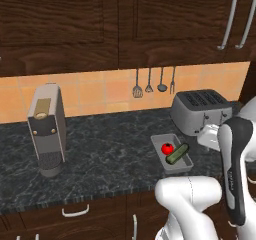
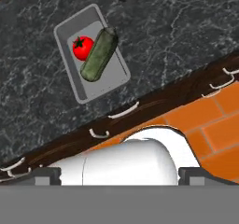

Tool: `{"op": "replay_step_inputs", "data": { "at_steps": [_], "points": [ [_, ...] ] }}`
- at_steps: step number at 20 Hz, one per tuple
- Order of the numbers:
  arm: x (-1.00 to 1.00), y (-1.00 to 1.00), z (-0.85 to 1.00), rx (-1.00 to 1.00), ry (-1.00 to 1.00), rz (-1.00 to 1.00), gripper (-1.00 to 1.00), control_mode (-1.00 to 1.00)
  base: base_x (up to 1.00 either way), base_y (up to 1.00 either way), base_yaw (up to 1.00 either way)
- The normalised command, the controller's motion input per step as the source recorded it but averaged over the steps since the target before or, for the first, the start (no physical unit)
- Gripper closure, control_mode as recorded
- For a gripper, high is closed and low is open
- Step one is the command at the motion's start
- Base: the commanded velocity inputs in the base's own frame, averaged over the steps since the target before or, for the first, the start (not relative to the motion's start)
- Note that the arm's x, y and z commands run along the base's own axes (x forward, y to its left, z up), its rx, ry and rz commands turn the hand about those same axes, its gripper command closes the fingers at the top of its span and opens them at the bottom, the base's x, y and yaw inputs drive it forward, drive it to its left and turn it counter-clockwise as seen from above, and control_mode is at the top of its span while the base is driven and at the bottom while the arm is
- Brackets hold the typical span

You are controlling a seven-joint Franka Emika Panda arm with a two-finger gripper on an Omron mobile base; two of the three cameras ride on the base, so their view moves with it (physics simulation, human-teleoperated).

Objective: Take the meat container that has the shrimp and place it on the second highest rack of the freezer. Then take the vegetable container that has the cucumber and tomato and place it on the highest rack of the freezer.

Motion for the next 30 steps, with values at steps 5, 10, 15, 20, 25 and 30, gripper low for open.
{"op": "replay_step_inputs", "data": {
  "at_steps": [5, 10, 15, 20, 25, 30],
  "points": [
    [0.7, -0.17, -0.44, 0.04, 0.38, -0.01, -1.0, -1.0, 0.0, 0.0, 0.0],
    [0.82, -0.04, -0.49, 0.06, 0.26, 0.0, -1.0, -1.0, 0.0, 0.0, 0.0],
    [0.27, 0.0, -0.9, 0.01, 0.12, -0.03, -1.0, -1.0, 0.0, 0.0, 0.0],
    [0.0, -0.03, -0.68, -0.05, 0.01, -0.05, -1.0, -1.0, 0.0, 0.0, 0.0],
    [0.28, 0.0, -0.44, -0.16, 0.01, -0.06, -1.0, -1.0, 0.0, 0.0, 0.0],
    [0.67, 0.02, -0.28, -0.15, 0.0, -0.07, -1.0, -1.0, 0.0, 0.0, 0.0]
  ]
}}
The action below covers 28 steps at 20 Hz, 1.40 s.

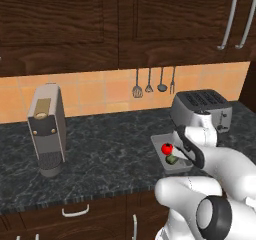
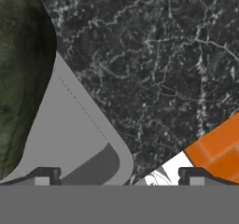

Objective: Take the meat container that has the shrimp and place it on the second highest rack of the freezer. Then take the vegetable container that has the cucumber and tomato and place it on the highest rack of the freezer.

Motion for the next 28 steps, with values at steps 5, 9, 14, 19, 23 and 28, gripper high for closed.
{"op": "replay_step_inputs", "data": {
  "at_steps": [5, 9, 14, 19, 23, 28],
  "points": [
    [0.7, 0.0, -0.24, -0.02, 0.0, -0.02, -1.0, -1.0, 0.0, 0.0, 0.0],
    [0.01, 0.0, -0.46, 0.0, 0.01, -0.01, -1.0, -1.0, 0.0, 0.0, 0.0],
    [-0.05, 0.0, -0.21, 0.0, 0.0, -0.02, -1.0, -1.0, 0.0, 0.0, 0.0],
    [-0.31, 0.19, -0.05, 0.0, -0.03, -0.01, -1.0, -1.0, 0.0, 0.0, 0.0],
    [-0.18, 0.27, 0.0, 0.0, 0.0, -0.01, -1.0, -1.0, 0.0, 0.0, 0.0],
    [-0.02, 0.07, -0.04, 0.0, 0.0, -0.02, -1.0, -1.0, 0.0, 0.0, 0.0]
  ]
}}
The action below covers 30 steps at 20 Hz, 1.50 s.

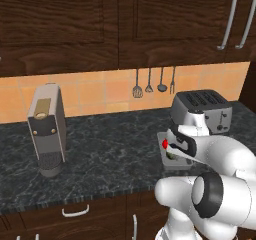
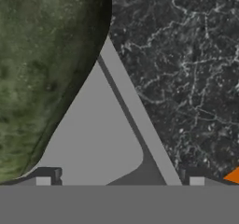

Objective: Take the meat container that has the shrimp and place it on the second highest rack of the freezer. Then take the vegetable container that has the cucumber and tomato and place it on the highest rack of the freezer.

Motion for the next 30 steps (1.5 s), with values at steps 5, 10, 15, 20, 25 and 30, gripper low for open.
{"op": "replay_step_inputs", "data": {
  "at_steps": [5, 10, 15, 20, 25, 30],
  "points": [
    [-0.06, 0.0, -0.15, 0.0, 0.01, -0.05, -1.0, -1.0, 0.0, 0.0, 0.0],
    [-0.1, 0.0, -0.14, 0.0, 0.0, -0.07, -1.0, -1.0, 0.0, 0.0, 0.0],
    [0.24, 0.05, 0.0, 0.0, 0.0, -0.05, 1.0, -1.0, 0.0, 0.0, 0.0],
    [0.0, 0.02, -0.14, 0.0, 0.0, -0.08, 1.0, -1.0, 0.0, 0.0, 0.0],
    [-0.01, 0.01, -0.22, 0.0, 0.0, -0.08, 1.0, -1.0, 0.0, 0.0, 0.0],
    [-0.15, 0.03, 0.39, 0.0, 0.07, -0.01, 1.0, -1.0, 0.0, 0.0, 0.0]
  ]
}}
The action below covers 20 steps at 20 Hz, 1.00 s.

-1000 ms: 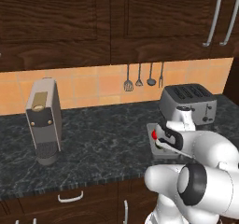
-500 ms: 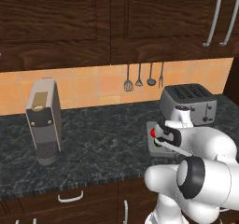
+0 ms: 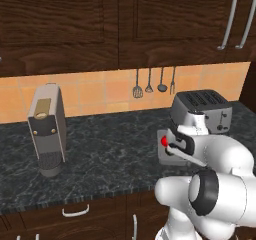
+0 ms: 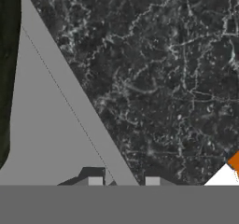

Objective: Take the meat container that has the shrimp and place it on the second highest rack of the freezer. Then take the vegetable container that has the cucumber and tomato and place it on the highest rack of the freezer.

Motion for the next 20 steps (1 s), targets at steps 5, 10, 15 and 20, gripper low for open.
{"op": "replay_step_inputs", "data": {
  "at_steps": [5, 10, 15, 20],
  "points": [
    [-0.67, 0.33, 0.29, -0.09, 0.06, 0.0, 1.0, -1.0, 0.0, 0.0, 0.0],
    [-1.0, 0.24, 0.72, -0.14, -0.04, 0.02, 1.0, -1.0, 0.0, 0.0, 0.0],
    [-0.85, 0.13, 0.96, -0.04, -0.19, 0.0, 1.0, -1.0, 0.0, 0.0, 0.0],
    [-0.71, 0.15, 0.82, 0.0, -0.21, 0.0, 1.0, -1.0, 0.0, 0.0, 0.0]
  ]
}}
